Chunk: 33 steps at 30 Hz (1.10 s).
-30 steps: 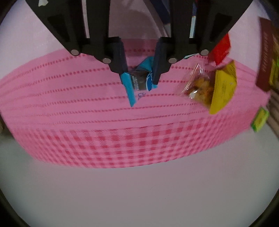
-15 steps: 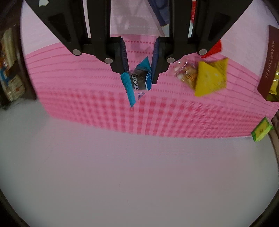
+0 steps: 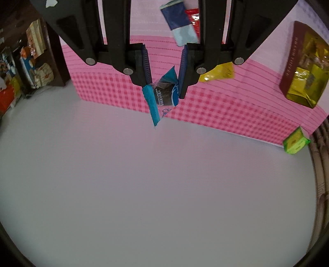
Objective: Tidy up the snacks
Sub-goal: 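Carry the blue candy into the tin box and open the right gripper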
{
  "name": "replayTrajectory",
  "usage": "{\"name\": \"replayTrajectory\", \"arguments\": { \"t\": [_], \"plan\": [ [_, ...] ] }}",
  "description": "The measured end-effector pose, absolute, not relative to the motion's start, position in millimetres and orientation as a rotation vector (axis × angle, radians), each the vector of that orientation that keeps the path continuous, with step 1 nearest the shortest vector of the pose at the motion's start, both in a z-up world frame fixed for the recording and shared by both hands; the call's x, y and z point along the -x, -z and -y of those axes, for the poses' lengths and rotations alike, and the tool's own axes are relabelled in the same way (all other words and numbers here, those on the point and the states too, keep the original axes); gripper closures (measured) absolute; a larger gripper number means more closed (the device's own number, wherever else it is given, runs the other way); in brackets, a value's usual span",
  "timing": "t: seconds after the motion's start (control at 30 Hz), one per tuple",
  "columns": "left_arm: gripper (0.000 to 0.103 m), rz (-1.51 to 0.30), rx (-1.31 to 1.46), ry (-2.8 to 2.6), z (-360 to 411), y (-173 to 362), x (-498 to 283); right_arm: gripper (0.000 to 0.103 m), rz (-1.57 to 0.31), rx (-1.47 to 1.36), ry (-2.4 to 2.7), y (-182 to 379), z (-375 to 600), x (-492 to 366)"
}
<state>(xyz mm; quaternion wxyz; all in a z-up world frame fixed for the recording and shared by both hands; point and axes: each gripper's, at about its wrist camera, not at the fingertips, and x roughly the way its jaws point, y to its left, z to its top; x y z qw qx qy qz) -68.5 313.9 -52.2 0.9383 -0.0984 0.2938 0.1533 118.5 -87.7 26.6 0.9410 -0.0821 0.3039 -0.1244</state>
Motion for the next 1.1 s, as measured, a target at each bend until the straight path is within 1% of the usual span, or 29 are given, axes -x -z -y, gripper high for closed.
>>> {"name": "replayTrajectory", "arguments": {
  "t": [0.23, 0.47, 0.8, 1.1],
  "plan": [
    [0.031, -0.614, 0.21, -0.312, -313.0, 53.0, 66.0, 0.081, -0.582, 0.189, 0.194, -54.8, 36.0, -109.8],
    [0.031, -0.606, 0.217, -0.313, -313.9, 51.9, 66.7, 0.081, -0.574, 0.225, 0.107, -57.0, -27.8, -115.6],
    [0.031, -0.626, 0.233, -0.319, -318.3, 55.6, 62.5, 0.081, -0.619, 0.255, 0.005, -28.6, -99.6, -125.2],
    [0.031, -0.639, 0.255, -0.327, -326.8, 58.0, 57.6, 0.081, -0.719, 0.262, -0.092, 19.3, -146.2, -131.2]
  ]
}}
